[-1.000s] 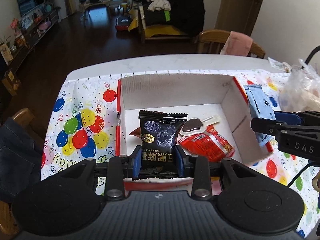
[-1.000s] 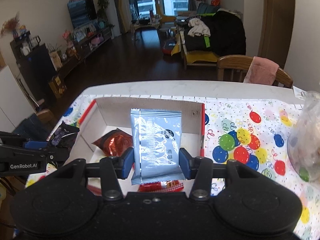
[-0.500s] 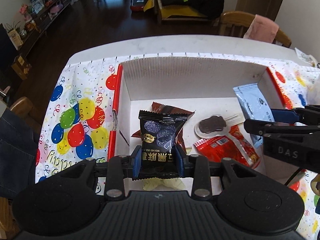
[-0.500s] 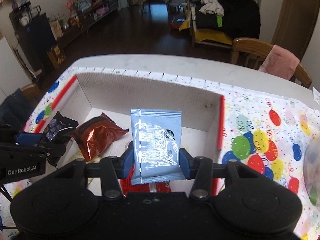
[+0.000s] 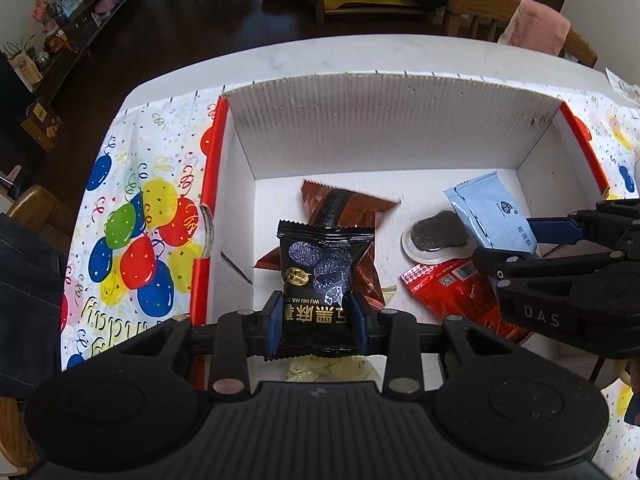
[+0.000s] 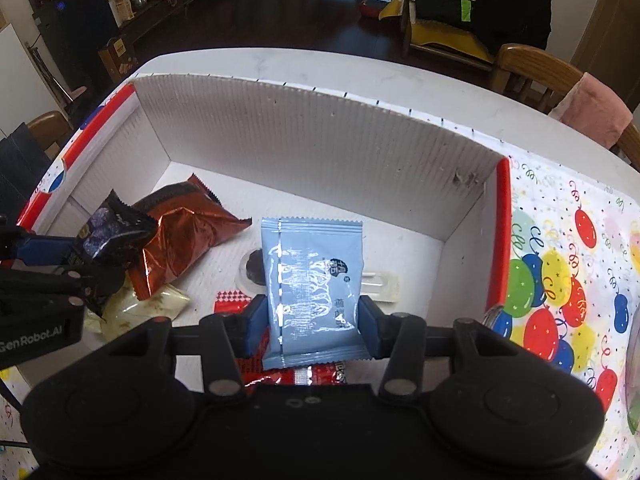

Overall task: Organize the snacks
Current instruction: 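Lower both packets into the box and open both tools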

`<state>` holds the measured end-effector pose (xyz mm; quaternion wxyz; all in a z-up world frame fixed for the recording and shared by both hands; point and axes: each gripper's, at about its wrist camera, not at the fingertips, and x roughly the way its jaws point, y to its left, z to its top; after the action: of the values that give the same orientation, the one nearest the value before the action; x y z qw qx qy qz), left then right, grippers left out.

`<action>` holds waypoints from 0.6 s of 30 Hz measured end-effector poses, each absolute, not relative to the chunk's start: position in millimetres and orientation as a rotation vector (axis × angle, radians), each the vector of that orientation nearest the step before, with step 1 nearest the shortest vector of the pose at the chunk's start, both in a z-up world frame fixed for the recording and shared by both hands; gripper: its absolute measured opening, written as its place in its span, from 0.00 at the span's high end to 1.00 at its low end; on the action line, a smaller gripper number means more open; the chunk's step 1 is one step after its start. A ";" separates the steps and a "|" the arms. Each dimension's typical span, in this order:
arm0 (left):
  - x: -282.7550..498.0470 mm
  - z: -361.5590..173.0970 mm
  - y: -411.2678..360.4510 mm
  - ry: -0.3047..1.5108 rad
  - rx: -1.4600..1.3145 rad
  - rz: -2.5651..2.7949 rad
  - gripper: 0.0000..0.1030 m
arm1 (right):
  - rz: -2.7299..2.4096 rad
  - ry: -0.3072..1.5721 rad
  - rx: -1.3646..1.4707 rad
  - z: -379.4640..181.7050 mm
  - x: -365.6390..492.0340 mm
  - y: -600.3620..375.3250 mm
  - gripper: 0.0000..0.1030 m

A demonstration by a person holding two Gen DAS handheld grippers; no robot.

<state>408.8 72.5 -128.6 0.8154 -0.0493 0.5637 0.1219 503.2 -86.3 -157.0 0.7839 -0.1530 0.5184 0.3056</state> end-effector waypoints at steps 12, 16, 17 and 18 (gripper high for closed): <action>405.7 -129.2 69.5 1.208 -0.077 0.257 0.65 | 0.661 1.103 -0.353 -153.5 494.2 -85.4 0.52; 398.5 -120.2 72.5 1.177 -0.106 0.246 0.61 | 0.660 1.088 -0.318 -142.3 488.4 -92.7 0.50; 396.0 -117.6 72.8 1.169 -0.112 0.241 0.61 | 0.662 1.084 -0.307 -138.7 486.4 -94.9 0.50; 393.3 -114.6 72.5 1.159 -0.116 0.232 0.60 | 0.666 1.077 -0.295 -134.4 483.6 -97.8 0.49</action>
<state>393.3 72.5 -114.6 0.8288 -0.0547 0.5460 0.1092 483.6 -97.8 -134.4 0.7959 -0.1373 0.5015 0.3100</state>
